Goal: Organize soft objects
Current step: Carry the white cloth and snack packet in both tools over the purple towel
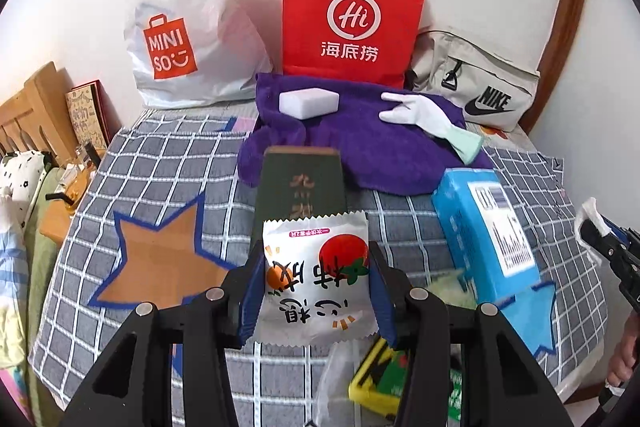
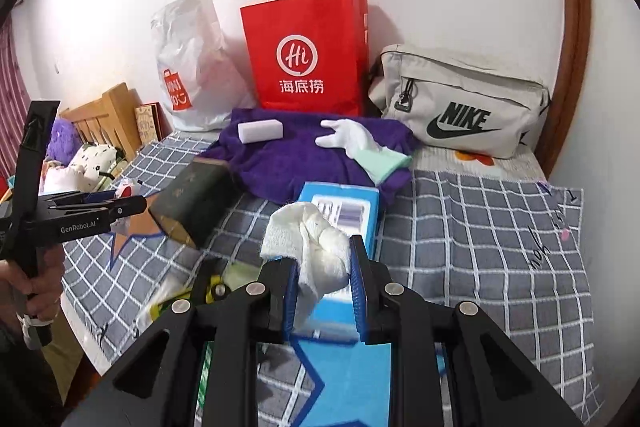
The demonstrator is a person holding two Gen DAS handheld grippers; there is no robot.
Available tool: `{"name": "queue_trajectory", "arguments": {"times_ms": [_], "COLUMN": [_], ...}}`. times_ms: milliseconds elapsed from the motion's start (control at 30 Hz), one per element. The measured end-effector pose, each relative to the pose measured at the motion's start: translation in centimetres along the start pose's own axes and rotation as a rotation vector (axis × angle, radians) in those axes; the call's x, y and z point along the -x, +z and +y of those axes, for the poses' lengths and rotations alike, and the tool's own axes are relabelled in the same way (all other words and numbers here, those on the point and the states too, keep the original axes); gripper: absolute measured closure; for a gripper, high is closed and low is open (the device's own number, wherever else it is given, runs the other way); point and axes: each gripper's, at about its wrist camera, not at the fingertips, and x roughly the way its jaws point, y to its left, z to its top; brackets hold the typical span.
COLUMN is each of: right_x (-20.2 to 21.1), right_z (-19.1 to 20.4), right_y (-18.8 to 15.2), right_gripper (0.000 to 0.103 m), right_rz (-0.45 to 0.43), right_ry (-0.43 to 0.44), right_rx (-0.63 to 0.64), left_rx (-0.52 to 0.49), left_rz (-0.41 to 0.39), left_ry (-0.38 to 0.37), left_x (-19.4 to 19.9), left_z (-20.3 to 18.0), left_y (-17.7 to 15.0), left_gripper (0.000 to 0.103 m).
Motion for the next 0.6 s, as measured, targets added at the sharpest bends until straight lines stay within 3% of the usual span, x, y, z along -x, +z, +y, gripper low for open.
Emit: {"name": "queue_trajectory", "arguments": {"times_ms": [600], "right_x": [-8.7], "right_z": [-2.2], "right_y": [7.6], "right_gripper": [0.080], "right_rz": [0.040], "right_ry": [0.045], "right_rx": [-0.008], "left_rx": [0.019], "left_rz": [0.028], "left_ry": [0.036], "left_x": [-6.0], "left_z": [1.2], "left_y": [7.1], "left_gripper": [0.058]}}
